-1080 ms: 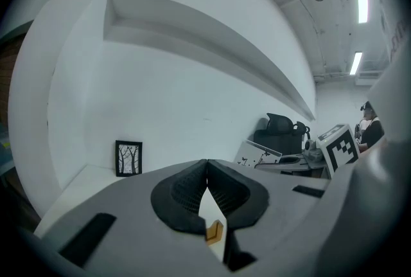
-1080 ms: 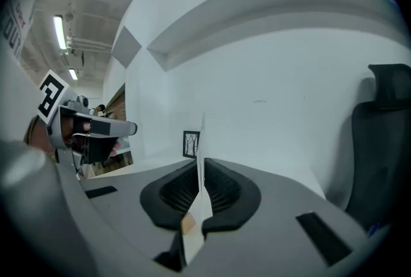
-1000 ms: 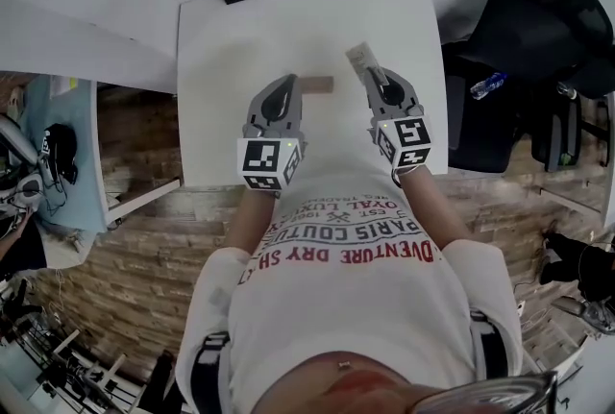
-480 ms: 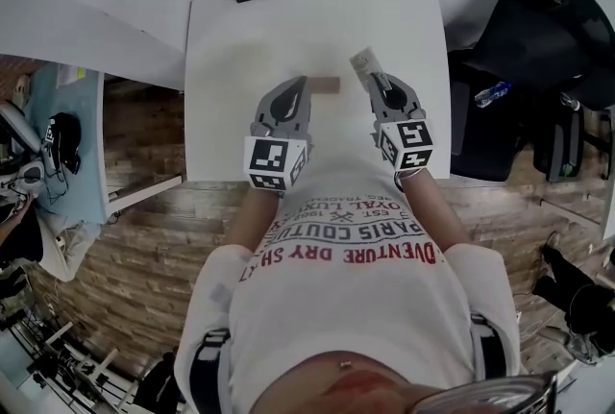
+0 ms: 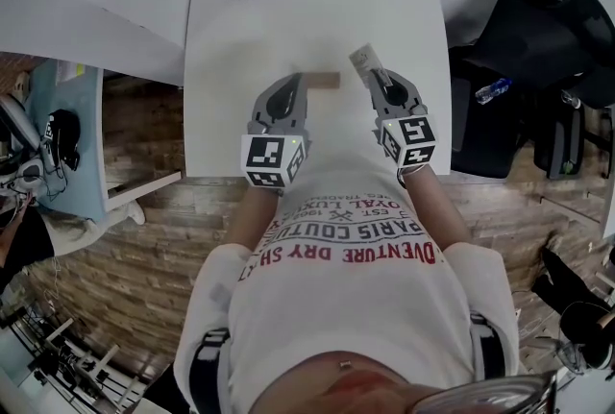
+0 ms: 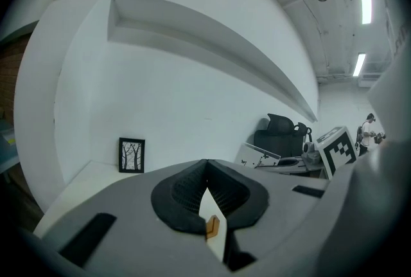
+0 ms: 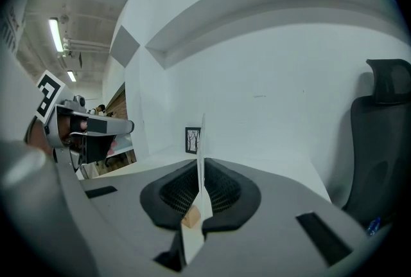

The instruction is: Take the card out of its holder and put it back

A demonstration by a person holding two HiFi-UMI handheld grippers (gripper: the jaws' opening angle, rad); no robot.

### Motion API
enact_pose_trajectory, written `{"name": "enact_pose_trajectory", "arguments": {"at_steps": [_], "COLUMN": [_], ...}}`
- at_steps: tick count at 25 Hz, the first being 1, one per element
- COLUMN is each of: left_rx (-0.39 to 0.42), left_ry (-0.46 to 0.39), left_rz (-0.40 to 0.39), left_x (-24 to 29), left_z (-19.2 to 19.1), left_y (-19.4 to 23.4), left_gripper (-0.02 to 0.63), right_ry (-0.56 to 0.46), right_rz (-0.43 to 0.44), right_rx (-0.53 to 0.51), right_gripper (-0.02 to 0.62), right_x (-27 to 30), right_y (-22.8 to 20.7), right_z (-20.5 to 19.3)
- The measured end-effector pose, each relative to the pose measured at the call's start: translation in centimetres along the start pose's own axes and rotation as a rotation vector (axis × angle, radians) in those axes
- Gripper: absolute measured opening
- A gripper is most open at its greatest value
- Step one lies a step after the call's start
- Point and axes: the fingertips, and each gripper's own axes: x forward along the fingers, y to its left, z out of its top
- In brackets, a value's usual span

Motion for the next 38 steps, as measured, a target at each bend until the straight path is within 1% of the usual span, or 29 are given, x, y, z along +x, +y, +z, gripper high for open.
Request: {"name": "enact_pose_trajectory", "arguments": {"at_steps": [4, 6, 11, 18, 22, 26, 28, 31, 34, 38], "left_rx": [0.001, 0.007, -0.006, -0.044, -0.064, -0.066, -0.068, -0.077, -0.085, -0.107], "left_ry": [0.013, 0.017, 0.044, 0.097, 0.116, 0.125, 0.129, 0.136, 0.148, 0.166], "left_rz": [-0.015, -0.019, -0.004, 0.029, 0.045, 0.052, 0.056, 0.062, 0.070, 0.100], "left_x": [-0.2, -0.3, -0.7, -0.9, -0.8, -0.8, -0.7, -0.6, -0.7, -0.9], "left_z": [-0.4, -0.5, -1.4, -3.7, -4.8, -4.9, -5.0, -5.4, -6.0, -6.7], "left_y": [-0.1, -0.1, 0.9, 2.9, 3.8, 4.1, 4.1, 4.1, 4.5, 5.1], "left_gripper": [0.025, 0.025, 0.025, 0.025, 0.025, 0.025, 0.025, 0.025, 0.025, 0.025], "right_ry": [0.007, 0.026, 0.083, 0.090, 0.118, 0.158, 0.173, 0.191, 0.204, 0.219], "right_rz": [0.022, 0.070, 0.255, 0.501, 0.650, 0.795, 0.836, 0.874, 0.901, 0.923], "right_rx": [-0.005, -0.020, -0.147, -0.228, -0.290, -0.347, -0.360, -0.354, -0.347, -0.343], "right_gripper": [0.035, 0.035, 0.035, 0.035, 0.035, 0.035, 0.035, 0.035, 0.035, 0.035], "right_x": [0.5, 1.0, 3.0, 5.6, 6.3, 6.8, 7.3, 8.2, 8.8, 9.1], "right_y": [-0.3, -0.1, 2.1, 5.3, 7.0, 8.1, 7.7, 7.0, 6.8, 7.1], "right_z": [0.1, 0.1, 0.2, 0.0, -0.5, -0.7, -1.0, -1.5, -2.0, -2.5]}}
